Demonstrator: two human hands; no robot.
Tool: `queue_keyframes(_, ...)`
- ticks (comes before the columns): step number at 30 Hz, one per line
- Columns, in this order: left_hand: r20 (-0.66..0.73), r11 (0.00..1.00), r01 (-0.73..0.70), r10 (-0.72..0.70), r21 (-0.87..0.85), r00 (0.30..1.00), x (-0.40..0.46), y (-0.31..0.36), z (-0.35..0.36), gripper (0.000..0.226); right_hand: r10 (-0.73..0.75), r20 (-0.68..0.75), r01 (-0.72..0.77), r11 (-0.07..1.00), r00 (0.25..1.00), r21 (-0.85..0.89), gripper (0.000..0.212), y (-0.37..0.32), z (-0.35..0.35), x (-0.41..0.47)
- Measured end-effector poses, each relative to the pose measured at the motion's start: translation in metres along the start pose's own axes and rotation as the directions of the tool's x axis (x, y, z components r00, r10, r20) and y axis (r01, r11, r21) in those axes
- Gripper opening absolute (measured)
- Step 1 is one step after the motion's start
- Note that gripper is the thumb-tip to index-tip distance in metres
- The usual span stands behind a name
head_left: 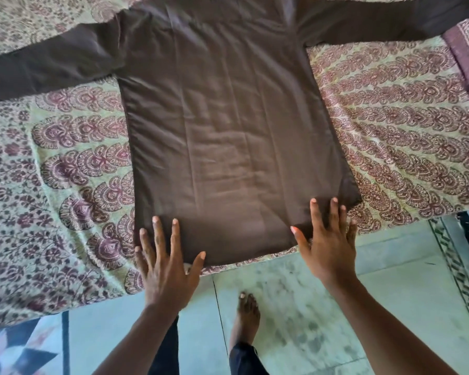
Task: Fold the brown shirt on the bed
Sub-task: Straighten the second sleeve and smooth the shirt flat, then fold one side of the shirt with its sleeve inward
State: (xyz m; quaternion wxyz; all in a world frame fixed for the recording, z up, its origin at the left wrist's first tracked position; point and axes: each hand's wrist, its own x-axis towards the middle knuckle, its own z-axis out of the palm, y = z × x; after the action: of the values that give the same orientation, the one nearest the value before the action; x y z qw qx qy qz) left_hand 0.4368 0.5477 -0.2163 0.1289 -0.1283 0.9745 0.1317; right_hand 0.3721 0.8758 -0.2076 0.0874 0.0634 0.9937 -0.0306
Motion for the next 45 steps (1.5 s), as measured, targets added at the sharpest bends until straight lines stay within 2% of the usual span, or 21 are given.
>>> queue_keyframes(2,-0.029,0.997,0.018,-0.020,-0.073,0.999,-0.005,0.001,-0.006,0.084,-0.014,-0.033,0.015,0.999,0.999,0.029,0.079,-0.013,-0.012,-0.002)
queue_keyframes(5,-0.123,0.977,-0.012,-0.015,-0.214,0.992,0.002,0.000,-0.020,0.072,-0.133,-0.199,0.144,0.989,0.971,0.043,0.065,-0.045,-0.029,0.004)
queue_keyframes(8,-0.206,0.947,-0.030,-0.039,-0.321,0.978,0.023,-0.007,-0.033,0.063,-0.212,-0.276,0.231,0.972,0.937,0.036,0.051,-0.097,-0.045,0.019)
queue_keyframes(14,-0.275,0.853,0.034,-0.205,-0.521,0.939,0.089,-0.053,-0.086,0.050,-0.234,-0.189,0.261,0.956,0.954,0.133,0.035,-0.248,-0.066,0.058)
queue_keyframes(18,-0.299,0.775,0.085,-0.339,-0.626,0.892,0.146,-0.118,-0.125,0.044,-0.277,-0.097,0.293,0.922,0.956,0.254,0.031,-0.362,-0.072,0.087)
queue_keyframes(21,-0.326,0.751,0.129,-0.427,-0.647,0.844,0.190,-0.177,-0.153,0.036,-0.359,-0.032,0.352,0.892,0.933,0.284,0.036,-0.445,-0.074,0.112)
queue_keyframes(24,-0.269,0.660,0.228,-0.563,-0.716,0.782,0.237,-0.241,-0.181,0.035,-0.459,-0.069,0.458,0.839,0.886,0.293,0.038,-0.530,-0.070,0.141)
queue_keyframes(27,-0.120,0.515,0.365,-0.688,-0.776,0.716,0.279,-0.293,-0.205,0.038,-0.541,-0.064,0.539,0.807,0.838,0.241,0.042,-0.603,-0.061,0.166)
queue_keyframes(30,0.002,0.308,0.358,-0.756,-0.881,0.655,0.312,-0.327,-0.229,0.041,-0.600,0.019,0.582,0.784,0.800,0.218,0.053,-0.665,-0.050,0.190)
queue_keyframes(32,0.040,0.211,0.326,-0.784,-0.922,0.620,0.332,-0.345,-0.240,0.038,-0.629,0.073,0.606,0.769,0.774,0.203,0.054,-0.694,-0.046,0.202)
queue_keyframes(34,0.026,0.153,0.281,-0.838,-0.947,0.545,0.353,-0.363,-0.251,0.033,-0.622,0.083,0.599,0.777,0.779,0.194,0.039,-0.716,-0.045,0.208)
queue_keyframes(37,0.042,0.066,0.283,-0.932,-0.957,0.360,0.378,-0.383,-0.261,0.034,-0.563,0.002,0.553,0.813,0.826,0.183,0.017,-0.728,-0.043,0.202)
queue_keyframes(38,0.073,0.020,0.273,-0.943,-0.962,0.326,0.385,-0.389,-0.263,0.034,-0.563,-0.022,0.556,0.808,0.826,0.194,0.015,-0.730,-0.040,0.200)
queue_keyframes(41,0.099,-0.028,0.228,-0.947,-0.973,0.306,0.406,-0.406,-0.269,0.031,-0.559,-0.018,0.552,0.814,0.829,0.179,0.017,-0.733,-0.035,0.202)
queue_keyframes(43,0.107,-0.069,0.159,-0.964,-0.985,0.243,0.418,-0.417,-0.273,0.025,-0.538,0.026,0.526,0.833,0.843,0.175,0.021,-0.733,-0.035,0.210)
queue_keyframes(45,0.096,-0.055,0.190,-0.972,-0.980,0.217,0.428,-0.422,-0.275,0.018,-0.529,0.053,0.510,0.837,0.847,0.198,0.022,-0.733,-0.035,0.219)
